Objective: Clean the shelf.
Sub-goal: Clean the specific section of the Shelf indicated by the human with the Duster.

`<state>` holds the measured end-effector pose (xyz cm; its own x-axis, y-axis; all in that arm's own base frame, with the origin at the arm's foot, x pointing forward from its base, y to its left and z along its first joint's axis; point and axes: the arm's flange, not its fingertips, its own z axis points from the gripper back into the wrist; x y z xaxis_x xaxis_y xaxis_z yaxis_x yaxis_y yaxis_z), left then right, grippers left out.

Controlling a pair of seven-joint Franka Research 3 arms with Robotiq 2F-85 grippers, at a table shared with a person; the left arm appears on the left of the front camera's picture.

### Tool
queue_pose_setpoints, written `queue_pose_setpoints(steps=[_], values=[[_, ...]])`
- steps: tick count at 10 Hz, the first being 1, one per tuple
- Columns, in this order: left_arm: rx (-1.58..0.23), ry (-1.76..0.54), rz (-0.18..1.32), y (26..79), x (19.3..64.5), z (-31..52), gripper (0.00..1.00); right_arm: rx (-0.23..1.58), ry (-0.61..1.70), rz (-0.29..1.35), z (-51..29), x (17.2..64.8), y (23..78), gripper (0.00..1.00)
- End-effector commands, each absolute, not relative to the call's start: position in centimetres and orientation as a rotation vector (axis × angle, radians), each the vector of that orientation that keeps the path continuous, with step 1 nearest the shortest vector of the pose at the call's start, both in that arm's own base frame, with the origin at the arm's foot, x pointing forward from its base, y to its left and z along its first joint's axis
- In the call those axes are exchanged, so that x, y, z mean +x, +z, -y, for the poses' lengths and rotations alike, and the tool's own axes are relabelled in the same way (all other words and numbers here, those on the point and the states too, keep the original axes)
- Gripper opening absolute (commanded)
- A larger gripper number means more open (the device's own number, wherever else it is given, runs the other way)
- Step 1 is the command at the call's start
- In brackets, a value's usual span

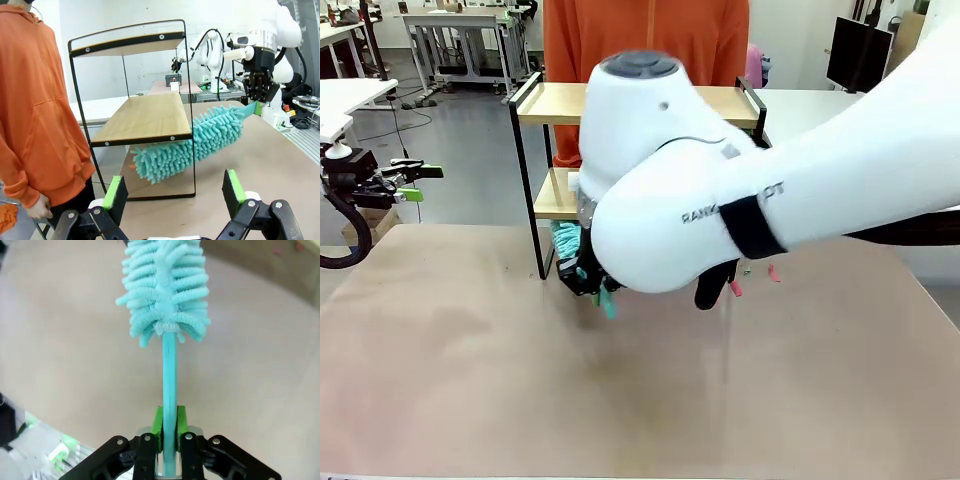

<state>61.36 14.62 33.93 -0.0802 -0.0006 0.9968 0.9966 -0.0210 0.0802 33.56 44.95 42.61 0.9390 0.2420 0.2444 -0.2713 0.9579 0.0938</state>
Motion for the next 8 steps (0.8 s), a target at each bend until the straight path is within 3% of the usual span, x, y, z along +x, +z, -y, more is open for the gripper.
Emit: queue_pose_setpoints(steps=[1, 8], values=[[-1.181, -1.292, 1.252, 34.2, 61.3, -14.6, 1.00, 0.134, 0.187, 0.305, -49.4, 34.6, 40.8, 0.13], [-1.181, -1.292, 1.252, 34.2, 61.3, -14.6, 1.00, 0.109, 0.009, 0.372, -53.9, 35.9, 38.3, 0.13]])
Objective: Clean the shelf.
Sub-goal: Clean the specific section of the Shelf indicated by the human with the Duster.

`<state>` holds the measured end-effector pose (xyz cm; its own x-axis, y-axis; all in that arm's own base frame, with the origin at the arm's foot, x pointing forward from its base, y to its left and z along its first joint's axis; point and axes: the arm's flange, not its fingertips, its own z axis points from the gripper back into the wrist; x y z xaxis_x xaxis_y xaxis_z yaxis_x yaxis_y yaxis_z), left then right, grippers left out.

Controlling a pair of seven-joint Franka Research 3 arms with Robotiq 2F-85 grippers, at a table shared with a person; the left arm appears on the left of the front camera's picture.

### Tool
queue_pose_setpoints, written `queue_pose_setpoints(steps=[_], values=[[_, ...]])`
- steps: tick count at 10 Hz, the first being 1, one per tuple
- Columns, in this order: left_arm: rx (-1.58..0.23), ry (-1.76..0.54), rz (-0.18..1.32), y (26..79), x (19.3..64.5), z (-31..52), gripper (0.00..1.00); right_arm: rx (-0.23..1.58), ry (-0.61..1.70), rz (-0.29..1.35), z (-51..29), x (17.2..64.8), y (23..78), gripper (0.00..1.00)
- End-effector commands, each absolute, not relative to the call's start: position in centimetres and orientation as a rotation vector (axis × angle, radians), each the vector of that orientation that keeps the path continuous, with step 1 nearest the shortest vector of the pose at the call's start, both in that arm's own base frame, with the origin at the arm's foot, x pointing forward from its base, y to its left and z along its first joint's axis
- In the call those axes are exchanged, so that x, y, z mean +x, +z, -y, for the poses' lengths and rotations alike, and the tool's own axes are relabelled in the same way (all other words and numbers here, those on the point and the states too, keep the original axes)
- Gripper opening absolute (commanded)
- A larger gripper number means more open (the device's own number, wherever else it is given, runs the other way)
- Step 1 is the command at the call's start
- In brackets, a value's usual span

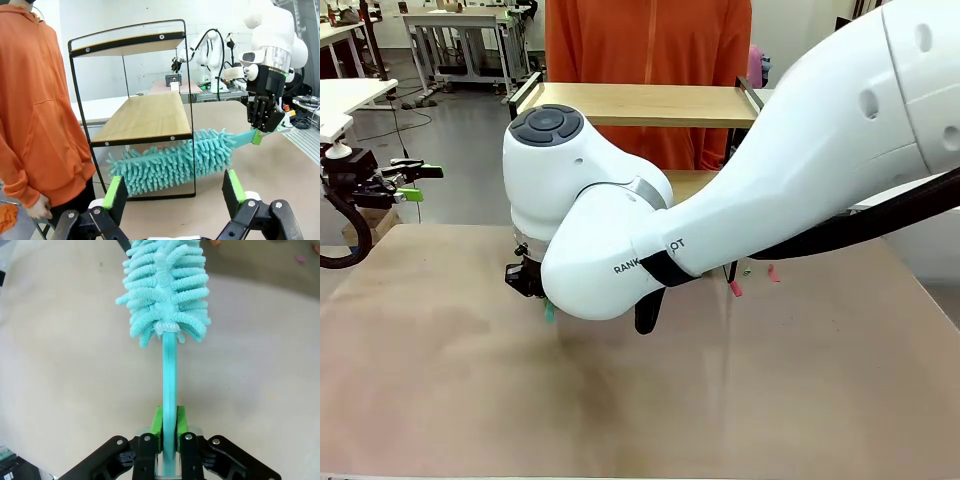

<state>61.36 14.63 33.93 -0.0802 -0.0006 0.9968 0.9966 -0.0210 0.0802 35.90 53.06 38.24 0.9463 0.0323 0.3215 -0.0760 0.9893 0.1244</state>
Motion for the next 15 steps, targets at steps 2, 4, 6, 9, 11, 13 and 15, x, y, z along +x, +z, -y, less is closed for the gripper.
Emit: queue_pose_setpoints(steps=[2, 4, 6, 9, 11, 13, 15], values=[[-1.181, -1.292, 1.252, 34.2, 61.3, -14.6, 1.00, 0.093, -0.008, 0.365, -53.7, 36.6, 37.6, 0.13], [-1.181, -1.292, 1.252, 34.2, 61.3, -14.6, 1.00, 0.099, -0.002, 0.340, -53.5, 37.9, 36.3, 0.13], [-1.181, -1.292, 1.252, 34.2, 61.3, -14.6, 1.00, 0.116, 0.010, 0.293, -53.3, 39.2, 35.0, 0.13], [-1.181, -1.292, 1.252, 34.2, 61.3, -14.6, 1.00, 0.099, 0.003, 0.290, -52.8, 38.9, 34.5, 0.13], [-1.181, -1.292, 1.252, 34.2, 61.3, -14.6, 1.00, 0.099, 0.003, 0.290, -52.8, 38.9, 34.5, 0.13], [-1.181, -1.292, 1.252, 34.2, 61.3, -14.6, 1.00, 0.123, -0.017, 0.245, -51.7, 40.1, 34.6, 0.13], [-1.181, -1.292, 1.252, 34.2, 61.3, -14.6, 1.00, 0.142, -0.071, 0.234, -49.0, 41.4, 34.9, 0.13]])
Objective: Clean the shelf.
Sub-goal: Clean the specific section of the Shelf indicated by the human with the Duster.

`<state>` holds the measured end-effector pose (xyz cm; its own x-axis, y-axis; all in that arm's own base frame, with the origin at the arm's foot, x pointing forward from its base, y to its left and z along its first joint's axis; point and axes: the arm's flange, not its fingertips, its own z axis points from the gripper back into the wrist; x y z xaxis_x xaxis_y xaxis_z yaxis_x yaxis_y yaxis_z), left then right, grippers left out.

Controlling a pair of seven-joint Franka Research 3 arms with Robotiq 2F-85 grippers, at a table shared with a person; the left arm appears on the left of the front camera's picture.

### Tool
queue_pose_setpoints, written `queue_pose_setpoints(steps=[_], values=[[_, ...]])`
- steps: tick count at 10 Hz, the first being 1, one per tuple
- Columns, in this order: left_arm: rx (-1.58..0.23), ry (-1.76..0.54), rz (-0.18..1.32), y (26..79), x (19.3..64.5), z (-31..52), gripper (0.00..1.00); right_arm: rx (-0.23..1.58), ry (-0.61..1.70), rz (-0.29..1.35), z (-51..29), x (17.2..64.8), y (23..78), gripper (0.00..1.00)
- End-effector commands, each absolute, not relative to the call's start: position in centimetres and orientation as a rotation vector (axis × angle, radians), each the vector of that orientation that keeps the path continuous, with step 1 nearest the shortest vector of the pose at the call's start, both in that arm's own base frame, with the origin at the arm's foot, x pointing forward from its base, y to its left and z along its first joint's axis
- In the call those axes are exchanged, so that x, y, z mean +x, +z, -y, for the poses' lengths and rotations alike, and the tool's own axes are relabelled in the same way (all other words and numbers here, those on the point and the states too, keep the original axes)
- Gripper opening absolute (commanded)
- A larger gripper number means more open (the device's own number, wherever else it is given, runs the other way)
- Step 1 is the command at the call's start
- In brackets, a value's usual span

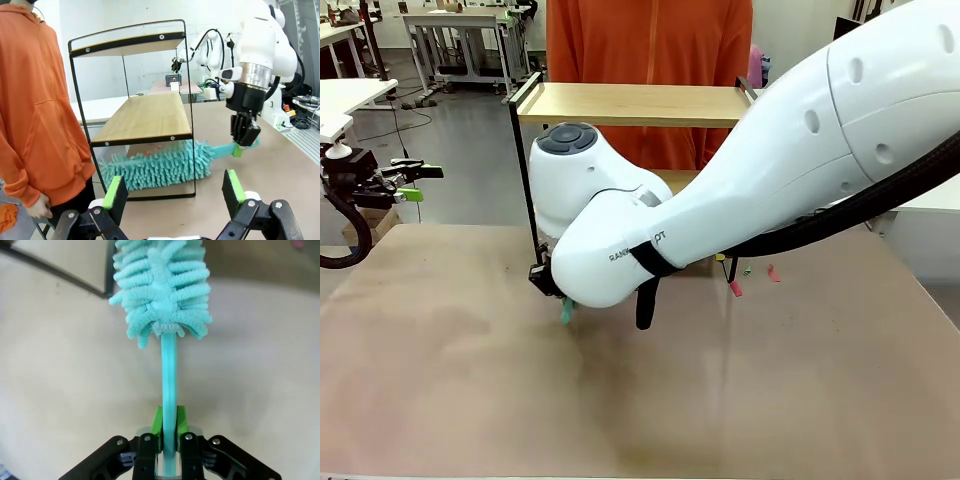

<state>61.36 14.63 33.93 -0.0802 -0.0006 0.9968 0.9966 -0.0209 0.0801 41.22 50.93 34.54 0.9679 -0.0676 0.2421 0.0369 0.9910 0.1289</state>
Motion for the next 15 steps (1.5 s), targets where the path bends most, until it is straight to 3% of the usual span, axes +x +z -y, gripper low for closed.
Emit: queue_pose_setpoints(steps=[1, 12, 14, 15], values=[[-1.181, -1.292, 1.252, 34.2, 61.3, -14.6, 1.00, 0.143, -0.082, 0.217, -47.9, 41.9, 34.9, 0.13], [-1.181, -1.292, 1.252, 34.2, 61.3, -14.6, 1.00, 0.003, -0.247, 0.177, -28.1, 44.2, 36.4, 0.13], [-1.181, -1.292, 1.252, 34.2, 61.3, -14.6, 1.00, 0.056, -0.187, 0.180, -29.3, 43.6, 37.1, 0.13], [-1.181, -1.292, 1.252, 34.2, 61.3, -14.6, 1.00, 0.008, -0.269, 0.179, -30.0, 44.8, 35.6, 0.13]])
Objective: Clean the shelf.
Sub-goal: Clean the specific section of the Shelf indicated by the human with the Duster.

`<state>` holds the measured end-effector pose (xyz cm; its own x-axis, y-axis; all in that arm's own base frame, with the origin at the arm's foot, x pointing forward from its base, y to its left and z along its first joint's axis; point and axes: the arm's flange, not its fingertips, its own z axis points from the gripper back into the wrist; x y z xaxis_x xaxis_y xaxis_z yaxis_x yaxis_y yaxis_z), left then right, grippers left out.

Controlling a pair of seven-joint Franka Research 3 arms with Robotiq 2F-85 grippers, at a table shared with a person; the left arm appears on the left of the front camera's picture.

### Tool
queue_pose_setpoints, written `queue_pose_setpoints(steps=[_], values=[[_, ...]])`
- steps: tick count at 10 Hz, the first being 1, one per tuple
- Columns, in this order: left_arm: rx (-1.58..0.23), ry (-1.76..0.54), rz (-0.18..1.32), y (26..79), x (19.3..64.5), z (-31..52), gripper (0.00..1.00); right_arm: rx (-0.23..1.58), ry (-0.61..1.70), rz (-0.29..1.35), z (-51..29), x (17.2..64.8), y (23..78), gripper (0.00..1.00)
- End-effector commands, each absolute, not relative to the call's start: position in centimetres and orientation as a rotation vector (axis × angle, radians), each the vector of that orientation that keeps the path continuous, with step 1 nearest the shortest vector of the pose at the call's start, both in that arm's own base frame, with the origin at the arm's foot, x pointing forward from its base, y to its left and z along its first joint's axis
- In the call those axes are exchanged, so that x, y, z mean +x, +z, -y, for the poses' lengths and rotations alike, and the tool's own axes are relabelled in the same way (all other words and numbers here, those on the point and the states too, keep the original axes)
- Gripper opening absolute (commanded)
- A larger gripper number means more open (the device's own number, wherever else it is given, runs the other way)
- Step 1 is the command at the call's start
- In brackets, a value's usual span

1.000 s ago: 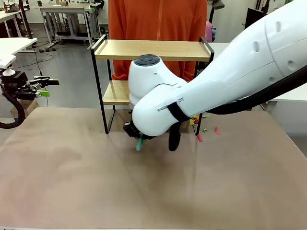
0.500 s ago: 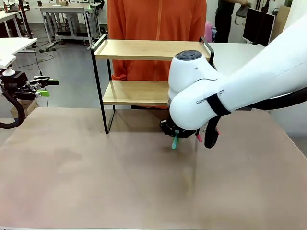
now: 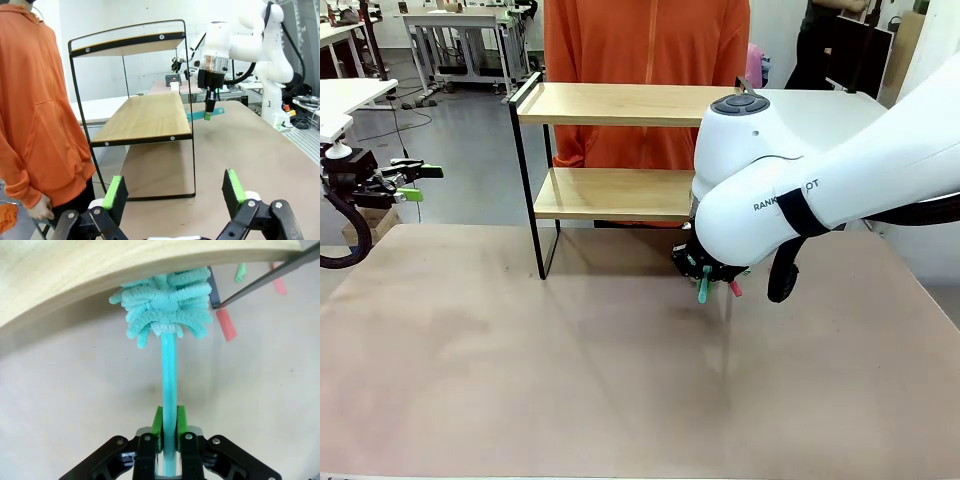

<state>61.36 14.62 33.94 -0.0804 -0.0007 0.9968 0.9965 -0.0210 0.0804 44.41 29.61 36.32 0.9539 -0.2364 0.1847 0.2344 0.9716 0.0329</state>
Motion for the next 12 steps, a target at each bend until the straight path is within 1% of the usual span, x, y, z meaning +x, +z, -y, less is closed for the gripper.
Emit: queue_pose_setpoints(steps=[1, 3, 4, 6, 10, 12], values=[[-1.181, -1.292, 1.252, 34.2, 61.3, -14.6, 1.00, 0.008, -0.269, 0.179, -30.0, 44.8, 35.6, 0.13], [-1.181, -1.292, 1.252, 34.2, 61.3, -14.6, 1.00, 0.008, -0.241, 0.183, -29.7, 44.4, 35.9, 0.13], [-1.181, -1.292, 1.252, 34.2, 61.3, -14.6, 1.00, 0.079, -0.178, 0.152, -29.3, 44.0, 36.9, 0.13], [-1.181, -1.292, 1.252, 34.2, 61.3, -14.6, 1.00, 0.162, -0.061, 0.155, -27.1, 42.6, 39.3, 0.13], [-1.181, -1.292, 1.252, 34.2, 61.3, -14.6, 1.00, 0.208, 0.236, 0.036, -23.2, 39.6, 43.3, 0.13], [-1.181, -1.292, 1.252, 34.2, 61.3, -14.6, 1.00, 0.224, 0.471, -0.034, -21.7, 37.8, 44.3, 0.13]])
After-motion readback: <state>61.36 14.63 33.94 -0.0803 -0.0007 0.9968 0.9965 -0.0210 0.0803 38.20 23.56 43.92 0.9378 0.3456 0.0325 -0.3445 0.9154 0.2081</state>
